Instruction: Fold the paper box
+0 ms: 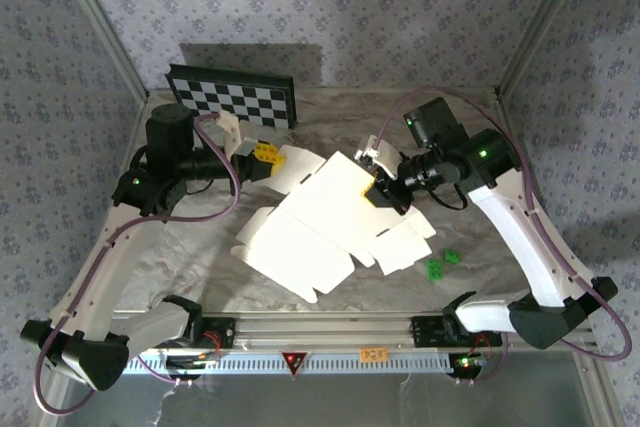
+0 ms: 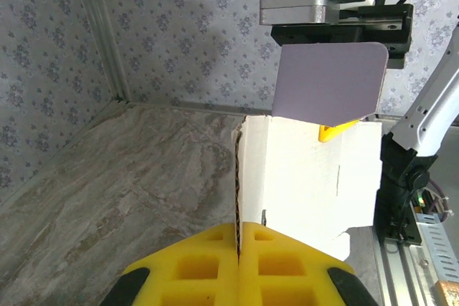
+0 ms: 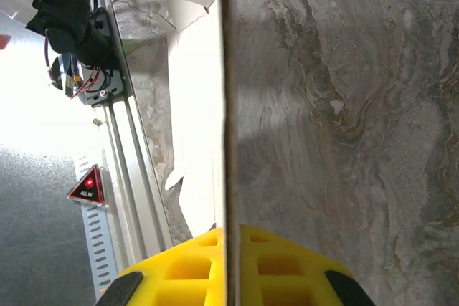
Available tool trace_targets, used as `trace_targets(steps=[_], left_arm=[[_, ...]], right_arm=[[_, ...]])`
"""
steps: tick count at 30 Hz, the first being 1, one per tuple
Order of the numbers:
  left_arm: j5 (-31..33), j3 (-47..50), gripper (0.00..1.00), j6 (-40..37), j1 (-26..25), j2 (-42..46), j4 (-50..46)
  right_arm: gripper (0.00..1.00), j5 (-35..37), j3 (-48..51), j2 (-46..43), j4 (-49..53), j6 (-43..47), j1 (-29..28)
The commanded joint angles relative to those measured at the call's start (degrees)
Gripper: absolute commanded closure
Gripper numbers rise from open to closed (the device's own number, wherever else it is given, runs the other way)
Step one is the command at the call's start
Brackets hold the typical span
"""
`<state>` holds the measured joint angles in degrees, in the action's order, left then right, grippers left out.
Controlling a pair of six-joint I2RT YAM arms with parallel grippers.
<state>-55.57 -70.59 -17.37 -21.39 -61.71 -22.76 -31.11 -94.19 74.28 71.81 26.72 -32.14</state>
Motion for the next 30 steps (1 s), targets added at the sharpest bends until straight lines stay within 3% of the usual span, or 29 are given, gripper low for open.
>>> trace_targets(steps=[1, 3, 5, 7, 10, 14, 22, 30], left_arm=[[0.9, 0.3, 0.96, 1.0, -0.3, 1.2, 3.3], [2.9, 0.8, 0.76, 2.6, -0.3, 1.3, 4.9], [4.3, 1.5, 0.63, 4.0, -0.3, 1.6, 6.7], [5.3, 2.6, 0.39, 7.1, -0.3, 1.8, 10.1], [6.7, 4.8, 0.22, 12.1, -0.5, 1.9, 15.5], [11.1, 6.5, 0.21, 16.7, -1.1, 1.6, 18.7], [25.7, 9.7, 0.2, 27.5, -1.3, -0.7, 19.0], [27.5, 14.3, 0.26, 40.1, -1.2, -5.9, 23.5]], right_arm=[[1.0, -1.1, 0.4, -0.7, -0.1, -0.8, -0.3], [1.0, -1.5, 1.0, -0.8, -1.5, -1.8, 0.2], [1.0, -2.2, 1.9, -1.1, -3.5, -3.6, 0.9], [1.0, -3.4, 3.2, -1.2, -6.0, -5.7, 1.8], [1.0, -4.9, 5.6, -1.3, -12.0, -11.3, 3.2], [1.0, -7.2, 11.3, -1.1, -23.0, -22.3, 5.8], [1.0, -10.4, 22.5, 1.4, -41.3, -47.2, 12.0], [1.0, -11.3, 31.9, 6.4, -50.8, -60.3, 14.9]])
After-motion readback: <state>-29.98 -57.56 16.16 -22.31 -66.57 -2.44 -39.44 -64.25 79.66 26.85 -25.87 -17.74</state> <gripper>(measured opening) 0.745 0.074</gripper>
